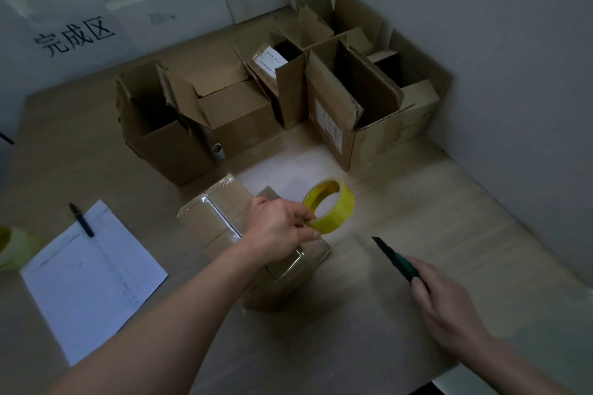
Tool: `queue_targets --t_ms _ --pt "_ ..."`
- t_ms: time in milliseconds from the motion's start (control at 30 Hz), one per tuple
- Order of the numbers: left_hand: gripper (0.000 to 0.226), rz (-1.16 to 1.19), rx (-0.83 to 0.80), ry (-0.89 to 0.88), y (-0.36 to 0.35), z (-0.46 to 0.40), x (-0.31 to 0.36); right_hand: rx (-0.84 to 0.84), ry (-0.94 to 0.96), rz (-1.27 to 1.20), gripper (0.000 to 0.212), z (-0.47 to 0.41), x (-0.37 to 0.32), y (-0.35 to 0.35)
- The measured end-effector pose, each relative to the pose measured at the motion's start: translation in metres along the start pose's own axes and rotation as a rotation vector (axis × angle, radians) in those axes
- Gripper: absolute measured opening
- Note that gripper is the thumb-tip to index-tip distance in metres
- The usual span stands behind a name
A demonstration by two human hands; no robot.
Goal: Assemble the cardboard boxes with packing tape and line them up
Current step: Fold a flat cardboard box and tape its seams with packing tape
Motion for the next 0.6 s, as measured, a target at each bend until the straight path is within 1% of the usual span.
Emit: queue_targets --t_ms 67,133,200,300,500,600 --pt "0.026 -0.001 0.012 -0.001 0.0 0.0 -0.001 0.036 0.138 -0.128 0.037 0.013 -0.034 0.01" --pt "0.023 0.002 0.012 -0.01 0.0 0.0 -0.001 0.006 0.276 -0.141 0.033 0.022 -0.067 0.01" --pt "0.02 0.008 0.008 -0.021 0.0 0.0 0.0 -0.019 0.345 -0.108 0.032 0.021 -0.088 0.008" --pt "0.019 0.02 -0.008 -0.022 -0.001 0.001 -0.002 -0.025 0.381 -0.081 0.032 0.015 -0.102 0.003" --pt "0.021 0.039 -0.009 -0.022 -0.002 0.002 -0.003 -0.001 0.407 0.01 0.034 0.01 -0.108 -0.004" --pt "0.018 0.04 -0.019 -0.028 -0.002 0.002 -0.002 0.036 0.435 0.046 0.035 0.009 -0.111 -0.004"
Point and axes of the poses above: each hand's wrist, its own z-axis away from the middle knuckle, its own y-axis out of the back of the hand, x = y × z, the point moved 7 cm from there along -z, towards the middle knuckle, and after that the axes turned 11 degrees about -y, right-handed, at the moved point
